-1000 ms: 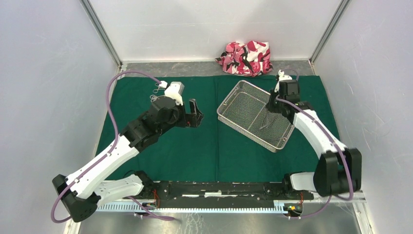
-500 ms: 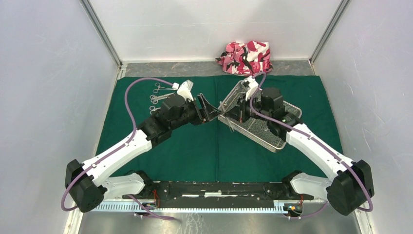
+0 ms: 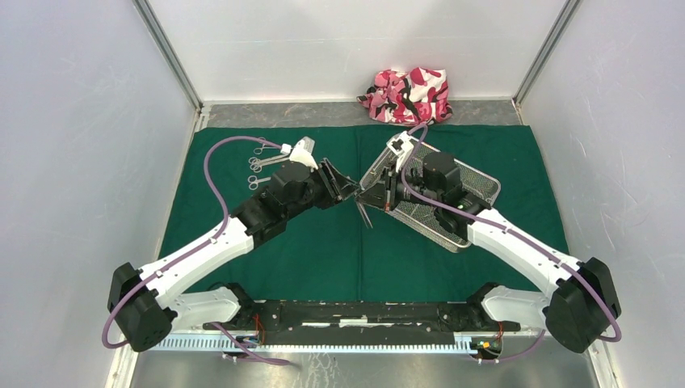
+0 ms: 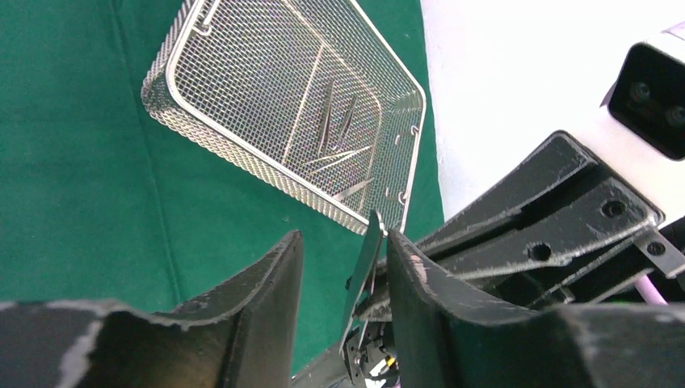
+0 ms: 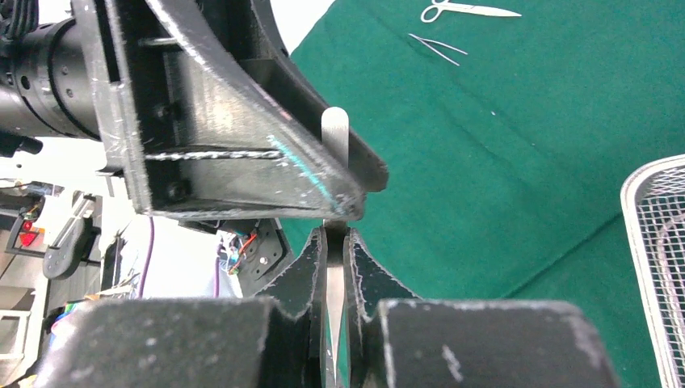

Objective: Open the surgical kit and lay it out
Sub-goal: Place the medical item in the surgical kit.

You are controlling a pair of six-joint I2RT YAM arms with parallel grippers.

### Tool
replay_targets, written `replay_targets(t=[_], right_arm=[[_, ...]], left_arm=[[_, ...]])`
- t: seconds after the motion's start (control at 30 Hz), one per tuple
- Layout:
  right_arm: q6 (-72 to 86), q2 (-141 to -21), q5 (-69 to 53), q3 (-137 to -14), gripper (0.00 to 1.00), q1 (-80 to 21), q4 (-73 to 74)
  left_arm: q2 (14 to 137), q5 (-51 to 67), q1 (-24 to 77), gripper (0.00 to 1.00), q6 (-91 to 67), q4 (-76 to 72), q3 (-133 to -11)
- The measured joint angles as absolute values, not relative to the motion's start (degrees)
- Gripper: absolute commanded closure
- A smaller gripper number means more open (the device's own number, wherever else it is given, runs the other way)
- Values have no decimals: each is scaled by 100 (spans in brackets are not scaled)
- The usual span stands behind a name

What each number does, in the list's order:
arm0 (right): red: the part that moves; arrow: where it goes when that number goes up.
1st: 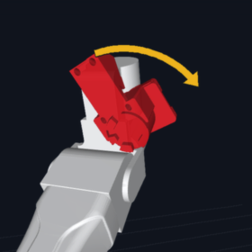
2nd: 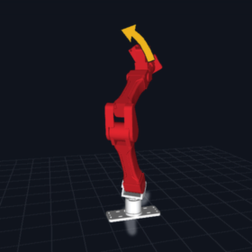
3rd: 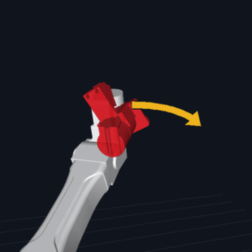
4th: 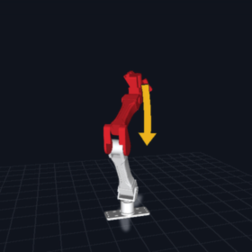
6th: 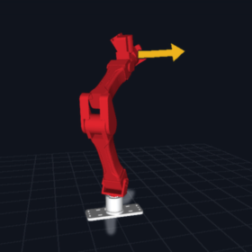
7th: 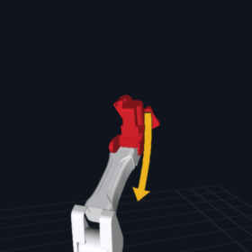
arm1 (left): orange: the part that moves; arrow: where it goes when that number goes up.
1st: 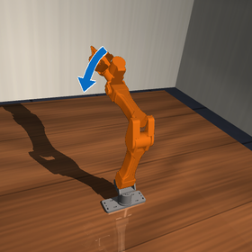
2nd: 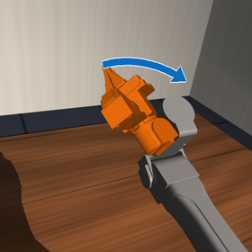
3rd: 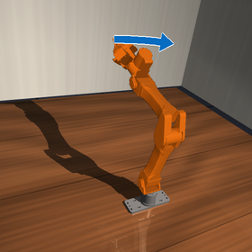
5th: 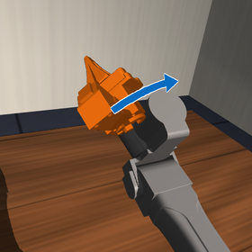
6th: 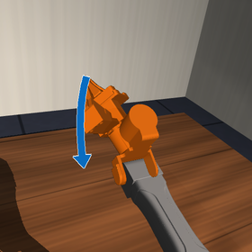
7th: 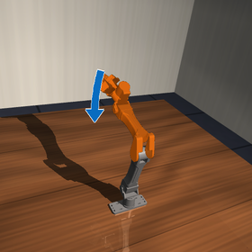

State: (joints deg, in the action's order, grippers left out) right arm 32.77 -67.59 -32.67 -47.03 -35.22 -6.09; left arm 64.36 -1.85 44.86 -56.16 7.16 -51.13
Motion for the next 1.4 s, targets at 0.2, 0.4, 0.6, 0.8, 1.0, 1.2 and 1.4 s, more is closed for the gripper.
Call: replay_targets(t=[0.2,0.4,0.6,0.8,1.0,1.2,1.4], right_arm=[[3317,-6829,-3249,-4700,98,-3667,-687],[3061,-6919,-2978,-4779,42,-3726,-338],[2508,-6954,-2005,-5120,29,-3677,819],[2088,-6606,-1262,-5168,30,-3380,1509],[1898,-6309,-1033,-5122,30,-3035,1704],[1728,-6152,-993,-4963,31,-2742,1898],[1660,-6058,-1015,-4825,31,-2532,1920]], left_arm=[[6436,-344,4488,95,-5653,731,-5113],[6368,-628,4495,98,-5867,902,-5011],[6361,-580,3271,98,-6340,1957,-5000],[6624,-569,923,98,-6744,2720,-4807],[7419,-423,-510,98,-7380,3026,-4438],[8134,-397,-779,98,-7758,3039,-4425],[8493,-427,-858,95,-7889,2930,-4425]])
